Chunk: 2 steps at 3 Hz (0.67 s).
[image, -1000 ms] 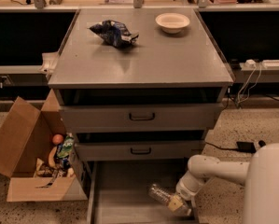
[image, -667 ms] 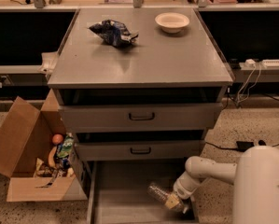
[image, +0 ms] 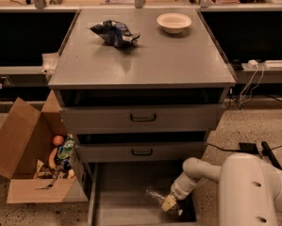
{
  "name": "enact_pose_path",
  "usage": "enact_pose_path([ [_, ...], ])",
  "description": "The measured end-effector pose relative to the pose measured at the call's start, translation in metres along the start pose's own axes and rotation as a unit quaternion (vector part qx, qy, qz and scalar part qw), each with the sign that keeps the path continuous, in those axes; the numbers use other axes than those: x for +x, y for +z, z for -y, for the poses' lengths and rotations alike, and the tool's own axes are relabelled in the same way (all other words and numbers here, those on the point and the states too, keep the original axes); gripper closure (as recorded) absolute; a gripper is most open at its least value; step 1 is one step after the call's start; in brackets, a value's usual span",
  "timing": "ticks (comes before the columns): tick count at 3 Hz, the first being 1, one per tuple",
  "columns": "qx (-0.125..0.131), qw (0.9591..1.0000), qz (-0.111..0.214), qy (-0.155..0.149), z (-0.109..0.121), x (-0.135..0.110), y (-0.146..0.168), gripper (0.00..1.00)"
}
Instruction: Place water bottle into bottom drawer
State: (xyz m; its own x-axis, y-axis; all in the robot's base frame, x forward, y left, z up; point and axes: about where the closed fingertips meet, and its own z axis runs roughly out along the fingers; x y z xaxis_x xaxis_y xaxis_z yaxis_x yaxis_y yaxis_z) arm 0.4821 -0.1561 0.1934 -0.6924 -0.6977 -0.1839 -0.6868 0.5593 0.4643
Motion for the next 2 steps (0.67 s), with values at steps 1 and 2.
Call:
enact_pose_path([
  [1, -0.008, 1.0, 0.0, -0.004, 0.004, -0.0036, 0.01, 0.11],
  [2, 0.004, 0.9997, 0.017, -0.016, 0.0017, -0.0039, 0.0009, 0.0],
])
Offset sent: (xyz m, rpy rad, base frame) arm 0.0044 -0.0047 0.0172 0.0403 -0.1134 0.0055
